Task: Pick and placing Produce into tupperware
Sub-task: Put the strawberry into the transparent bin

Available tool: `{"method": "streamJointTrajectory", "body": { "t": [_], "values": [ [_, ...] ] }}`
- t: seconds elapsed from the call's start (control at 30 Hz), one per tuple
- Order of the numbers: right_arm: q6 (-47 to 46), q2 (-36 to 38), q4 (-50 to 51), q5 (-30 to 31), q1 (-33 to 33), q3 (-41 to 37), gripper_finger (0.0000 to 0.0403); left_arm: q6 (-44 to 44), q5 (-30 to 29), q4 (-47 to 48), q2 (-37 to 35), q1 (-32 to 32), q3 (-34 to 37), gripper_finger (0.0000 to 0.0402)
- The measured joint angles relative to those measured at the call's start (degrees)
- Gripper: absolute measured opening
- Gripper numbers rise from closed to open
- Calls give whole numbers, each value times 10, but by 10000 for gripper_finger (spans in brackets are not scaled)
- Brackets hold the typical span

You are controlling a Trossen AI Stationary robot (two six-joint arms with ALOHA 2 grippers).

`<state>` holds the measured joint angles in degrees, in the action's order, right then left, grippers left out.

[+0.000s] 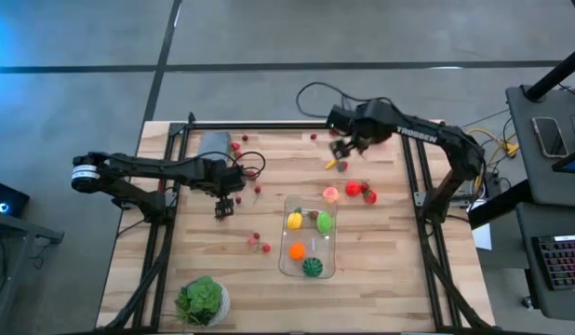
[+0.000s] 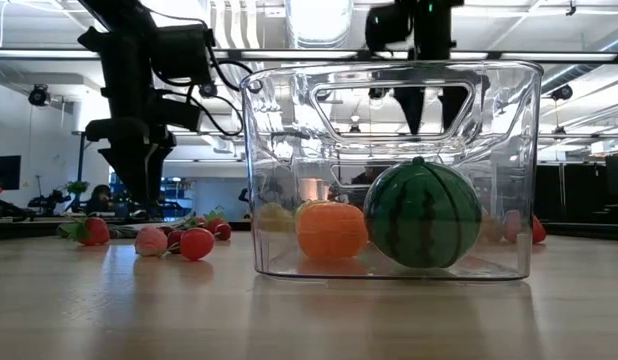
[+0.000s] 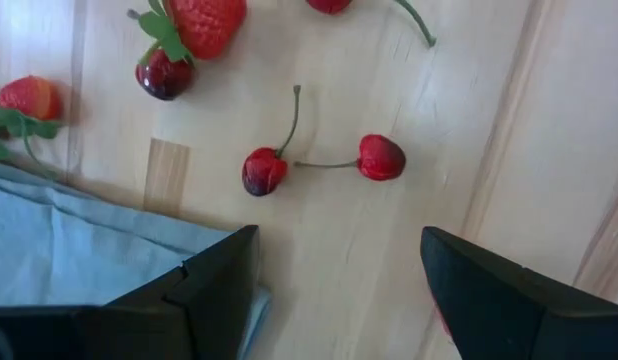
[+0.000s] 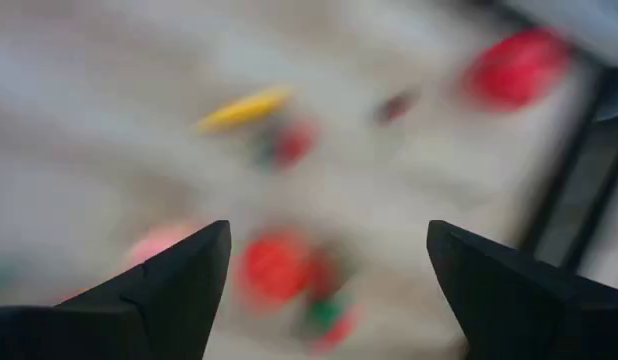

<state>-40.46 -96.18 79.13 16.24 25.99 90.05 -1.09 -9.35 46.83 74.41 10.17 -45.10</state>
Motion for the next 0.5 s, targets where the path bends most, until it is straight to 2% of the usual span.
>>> {"method": "streamJointTrajectory", "body": {
  "t": [0.07, 0.1, 0.23, 0.37, 0.5],
  "values": [
    [14, -5, 0, 41, 39, -7, 329, -1, 0, 0, 1, 0, 0, 262],
    [25, -9, -1, 40, 62, -10, 329, -2, 0, 0, 1, 0, 0, 262],
    [71, -21, -2, -33, 143, -25, 329, -29, 0, 1, 1, 1, 0, 262],
    [104, -19, -6, -38, 183, -27, 329, -37, -1, 0, 1, 0, 0, 262],
    [130, -17, -15, -33, 205, -22, 329, -83, -6, 1, 1, -1, 0, 262]
  ]
}}
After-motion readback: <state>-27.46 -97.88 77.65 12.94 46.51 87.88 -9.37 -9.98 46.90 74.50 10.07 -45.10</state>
